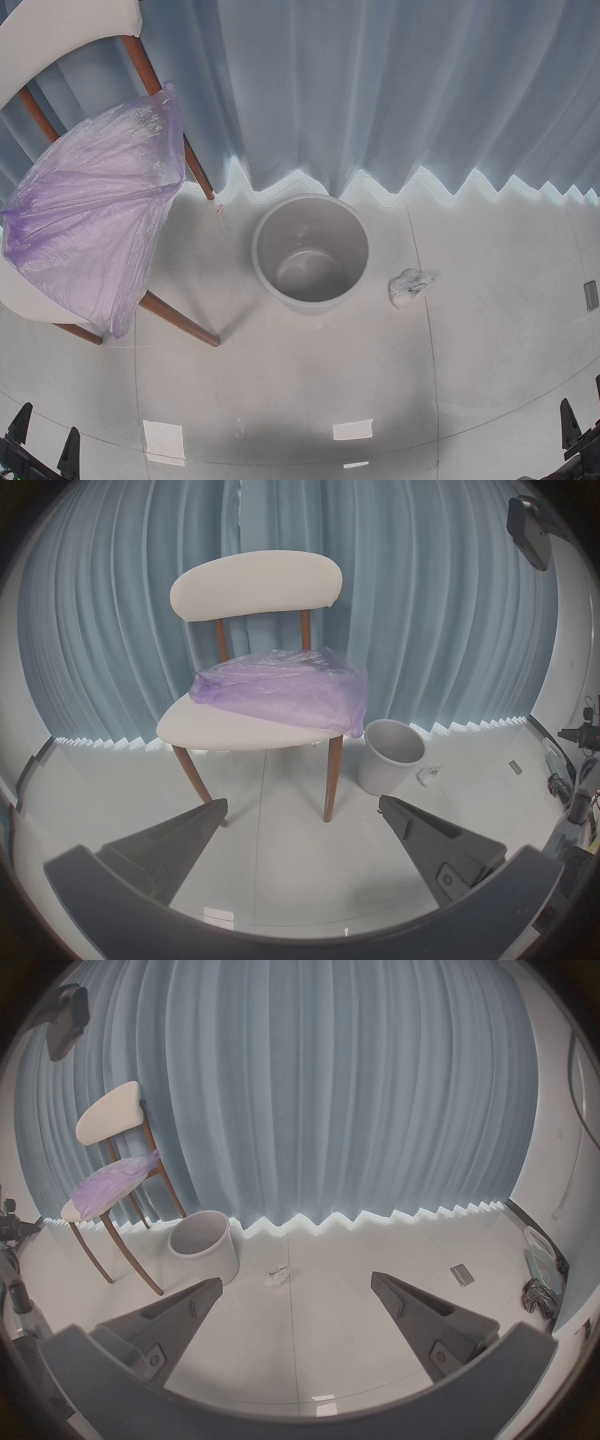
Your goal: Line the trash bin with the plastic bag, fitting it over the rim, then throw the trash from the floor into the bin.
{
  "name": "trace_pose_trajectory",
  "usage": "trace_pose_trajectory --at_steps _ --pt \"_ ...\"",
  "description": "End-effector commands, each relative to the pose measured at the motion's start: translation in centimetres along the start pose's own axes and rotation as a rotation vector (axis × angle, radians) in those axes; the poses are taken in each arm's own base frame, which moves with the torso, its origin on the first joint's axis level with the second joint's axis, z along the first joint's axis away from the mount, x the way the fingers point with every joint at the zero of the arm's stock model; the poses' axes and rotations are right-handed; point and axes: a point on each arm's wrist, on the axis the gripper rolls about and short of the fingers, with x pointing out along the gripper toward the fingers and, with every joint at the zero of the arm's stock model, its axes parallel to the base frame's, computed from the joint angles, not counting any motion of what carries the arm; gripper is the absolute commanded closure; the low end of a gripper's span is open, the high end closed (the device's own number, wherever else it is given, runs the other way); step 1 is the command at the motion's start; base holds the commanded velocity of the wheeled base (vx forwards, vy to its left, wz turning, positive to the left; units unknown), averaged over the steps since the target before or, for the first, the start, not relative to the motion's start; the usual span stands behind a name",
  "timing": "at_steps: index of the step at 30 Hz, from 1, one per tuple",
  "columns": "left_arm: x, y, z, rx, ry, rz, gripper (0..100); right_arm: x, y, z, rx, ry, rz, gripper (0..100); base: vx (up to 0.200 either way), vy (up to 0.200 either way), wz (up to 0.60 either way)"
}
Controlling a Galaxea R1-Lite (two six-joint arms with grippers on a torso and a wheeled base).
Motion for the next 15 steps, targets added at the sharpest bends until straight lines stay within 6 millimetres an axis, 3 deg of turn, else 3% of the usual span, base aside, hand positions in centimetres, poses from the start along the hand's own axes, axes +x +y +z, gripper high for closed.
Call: trace_pose_trajectory --at_steps 1,15 --pt "0.05 0.0 -0.51 0.0 0.006 -0.001 0 -0.01 0.0 -0.53 0.0 0.0 0.001 0 0.0 0.0 0.0" --pt "0.02 0.01 -0.44 -0.005 -0.005 0.006 0 -0.01 0.0 -0.53 0.0 0.0 0.001 0 0.0 0.0 0.0"
